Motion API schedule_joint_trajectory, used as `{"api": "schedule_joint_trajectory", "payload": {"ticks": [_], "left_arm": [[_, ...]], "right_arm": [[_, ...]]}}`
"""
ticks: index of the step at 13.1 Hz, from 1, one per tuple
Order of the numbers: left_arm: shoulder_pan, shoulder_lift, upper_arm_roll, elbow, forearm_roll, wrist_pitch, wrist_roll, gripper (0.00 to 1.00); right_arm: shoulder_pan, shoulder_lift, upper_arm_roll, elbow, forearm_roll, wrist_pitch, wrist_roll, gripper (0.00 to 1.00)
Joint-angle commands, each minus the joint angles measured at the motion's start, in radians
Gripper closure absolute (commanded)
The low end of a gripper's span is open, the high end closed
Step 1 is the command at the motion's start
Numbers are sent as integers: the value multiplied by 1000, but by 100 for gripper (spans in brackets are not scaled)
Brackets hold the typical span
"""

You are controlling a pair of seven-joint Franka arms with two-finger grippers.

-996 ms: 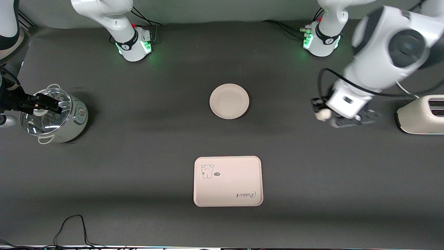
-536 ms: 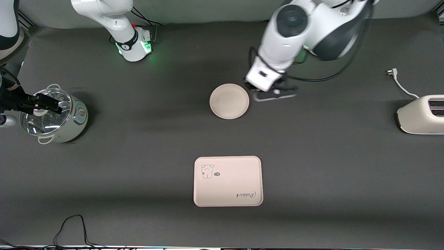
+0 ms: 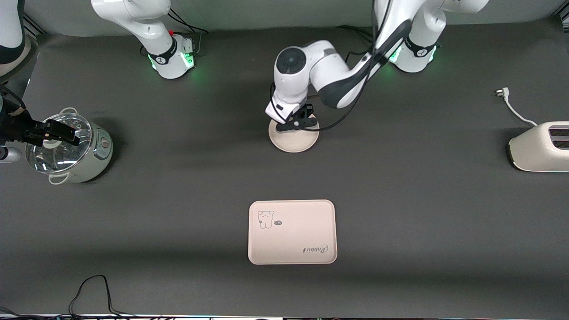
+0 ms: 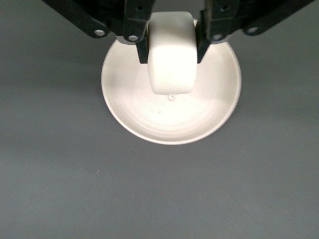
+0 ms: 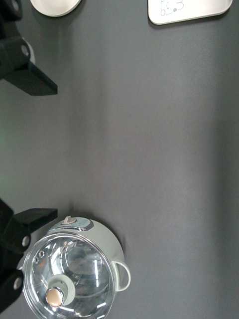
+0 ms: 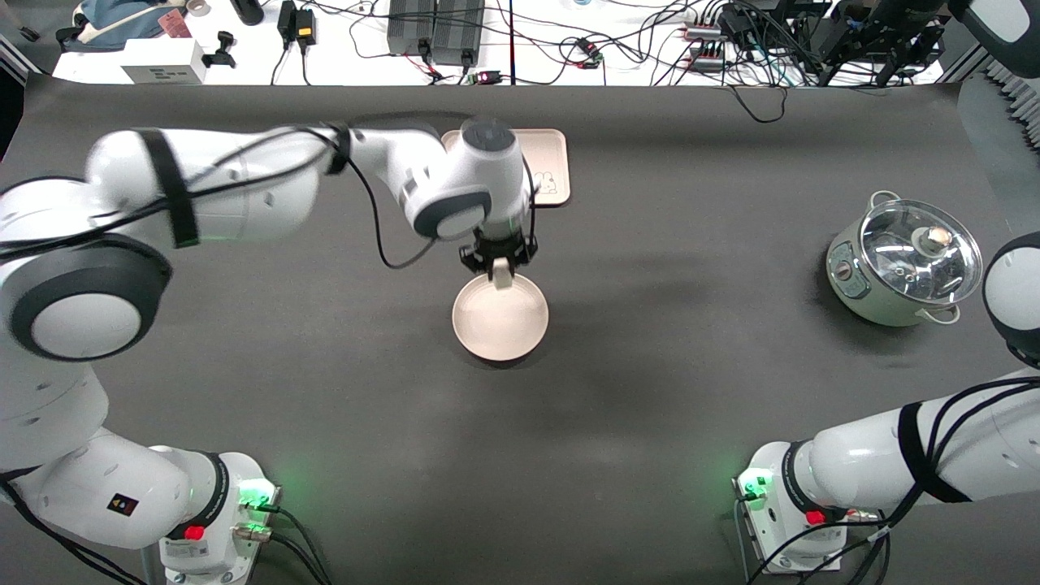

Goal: Place bun in plate and plate on tray
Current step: 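Carry the bun with the left gripper over the round white plate, then lower the bun onto the plate and open the left gripper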

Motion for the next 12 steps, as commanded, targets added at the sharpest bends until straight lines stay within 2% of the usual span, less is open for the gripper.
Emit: {"api": "schedule_joint_trajectory", "payload": {"ticks": [1,4,8,9,11,12], "left_arm": [[-30,36,19,-73,115,123,-109,56],[-30,95,19,-73,211,157,-178,56],[-16,84,18,-68,216,141,-180,56],[-1,71,17,-67,216,136,-171,49],[58,26,2,-53,203,73,-166,0],[101,5,-19,-52,190,52,-154,0]], "right_arm": [[9,-6,-7,0,-5,-8,-1,0],[9,-6,-7,0,-5,-8,-2,0],[10,-6,-7,0,-5,-8,-1,0],[10,-6,-7,0,-5,-8,-1,0],[10,-6,-7,0,-5,-8,-1,0],[10,-6,-7,0,-5,-8,-1,0]]}}
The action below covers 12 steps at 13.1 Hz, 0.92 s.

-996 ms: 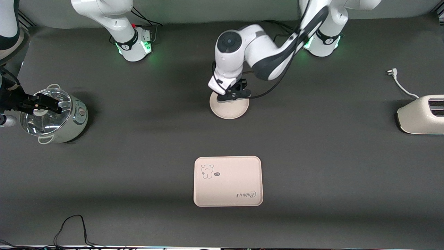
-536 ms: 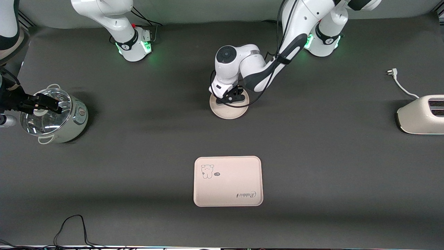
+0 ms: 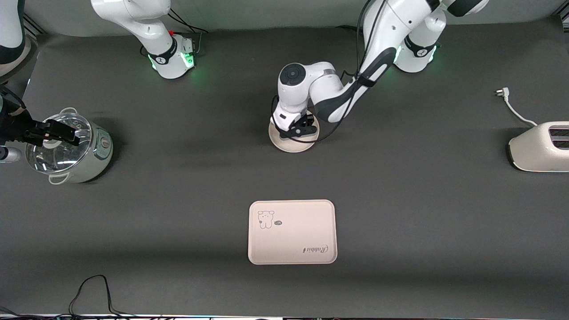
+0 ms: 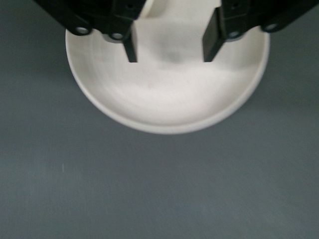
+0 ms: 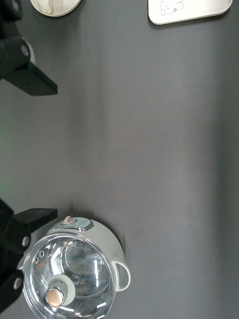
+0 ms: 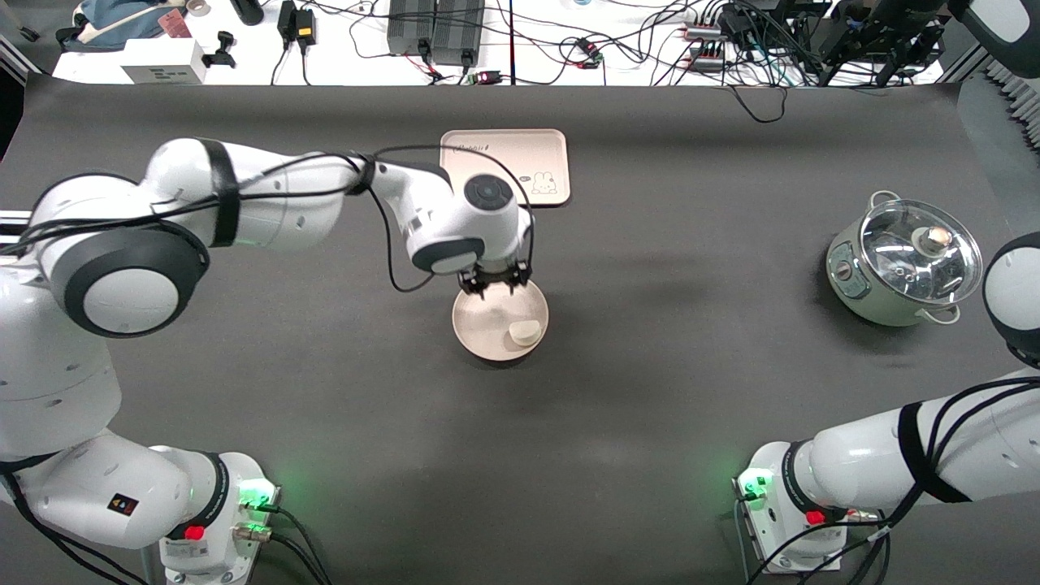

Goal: Place bun in plate and plate on tray
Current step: 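Lower the bun onto the plate and open the left gripper, then withdraw the left gripper while the right gripper moves toward the plate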

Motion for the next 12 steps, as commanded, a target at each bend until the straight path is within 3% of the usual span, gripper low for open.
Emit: {"api": "schedule_joint_trajectory", "payload": {"ticks": [1,4,7,9,12], "left_arm": [[140,-98,-77,-2,-27,-83,45,0],[436,-142,-262,103,-164,-323,301,0],[707,-153,-376,207,-187,-531,505,0],[875,-187,-432,228,-187,-591,625,0],[1064,-263,-455,244,-204,-661,838,0]], "right_arm": [[10,-6,-7,1,-5,-8,-1,0],[13,-7,-5,1,-5,-9,-1,0],[61,-27,1,-16,-5,-13,4,0],[91,-32,2,-22,9,-13,5,0],[117,-32,2,-32,50,-13,12,0]]}}
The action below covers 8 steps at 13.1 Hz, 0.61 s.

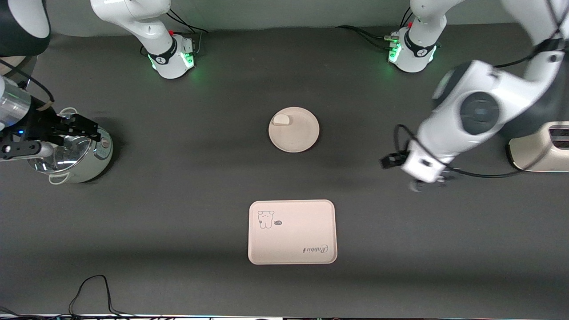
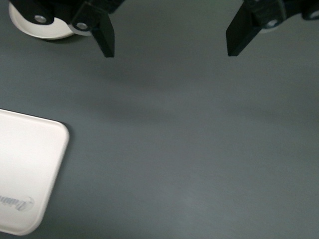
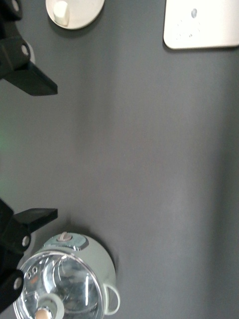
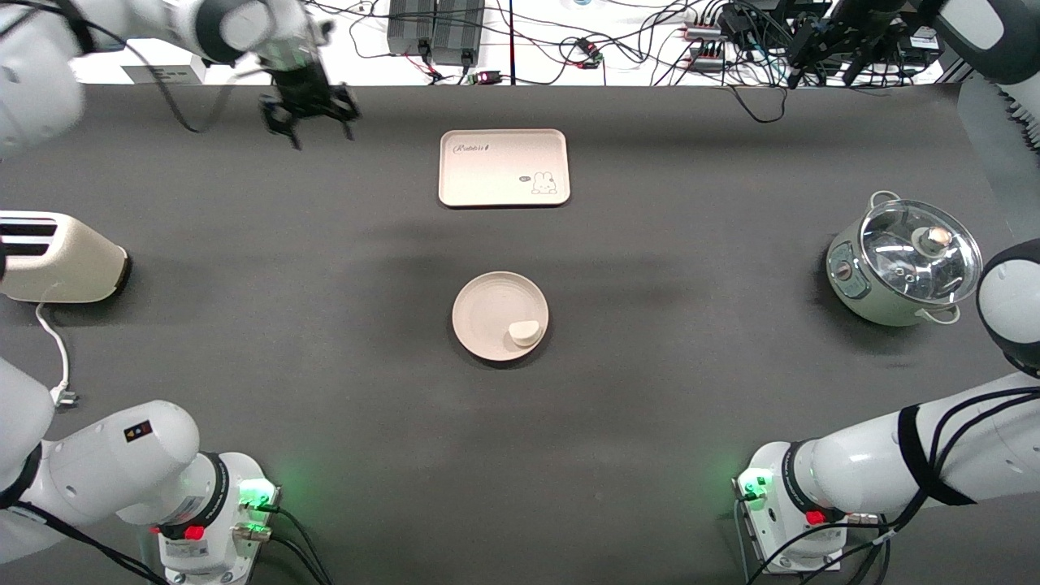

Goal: Place bun in plate and plate on tray
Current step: 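Withdraw the left gripper while the right gripper moves toward the plate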

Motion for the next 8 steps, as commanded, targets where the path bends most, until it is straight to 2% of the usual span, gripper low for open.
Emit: {"api": "schedule_joint_trajectory", "payload": {"ticks": [1,3,5,8], "left_arm": [[146,-96,-26,18,-58,-99,182,0],[238,-135,-26,41,-69,-150,294,0],[290,-150,-26,46,-73,-152,311,0],[303,-150,-13,93,-75,-172,311,0]], "right_arm": [[26,-25,-4,-34,33,0,41,0],[93,-25,-3,-35,36,1,131,0],[187,-24,-3,-35,44,12,260,0],[314,-21,-3,-55,93,59,430,0]]}}
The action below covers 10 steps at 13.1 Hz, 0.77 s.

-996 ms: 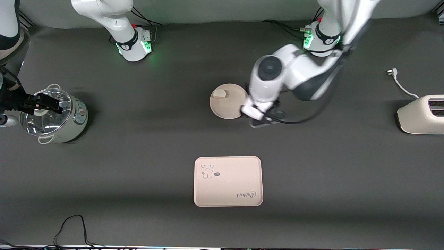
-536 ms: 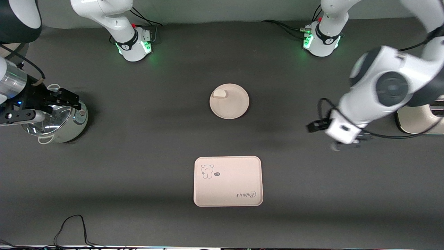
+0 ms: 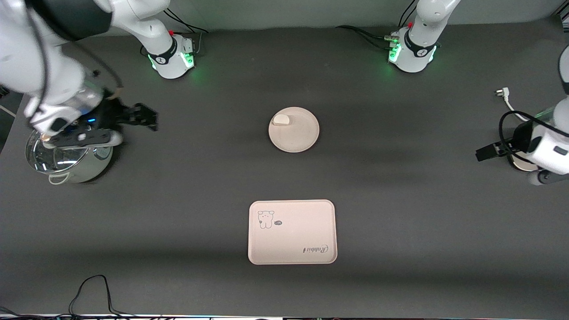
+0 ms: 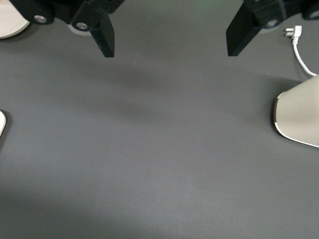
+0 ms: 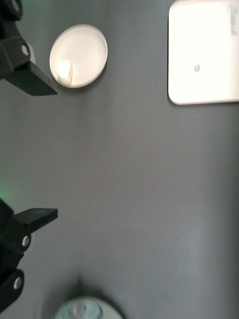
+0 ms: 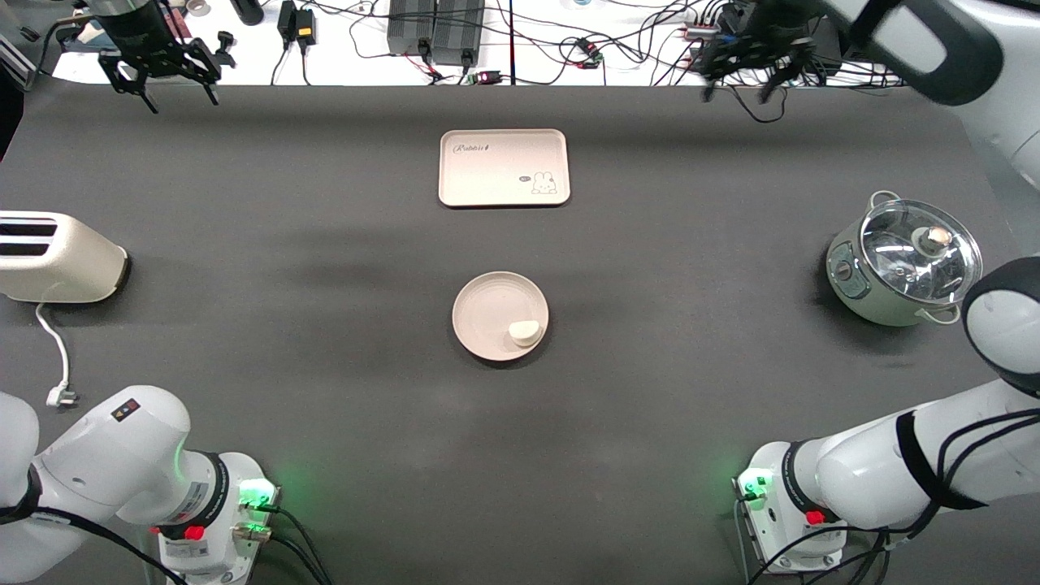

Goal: Place bun in plate and plate on tray
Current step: 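Withdraw the left gripper while the right gripper moves toward the plate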

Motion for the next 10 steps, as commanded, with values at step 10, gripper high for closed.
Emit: {"api": "schedule_joint_trajectory", "payload": {"ticks": [10], "left_arm": [[-104,-44,213,163,-24,-176,219,0]], "right_arm": [[465,14,-8,-136,45,215,403,0]]}}
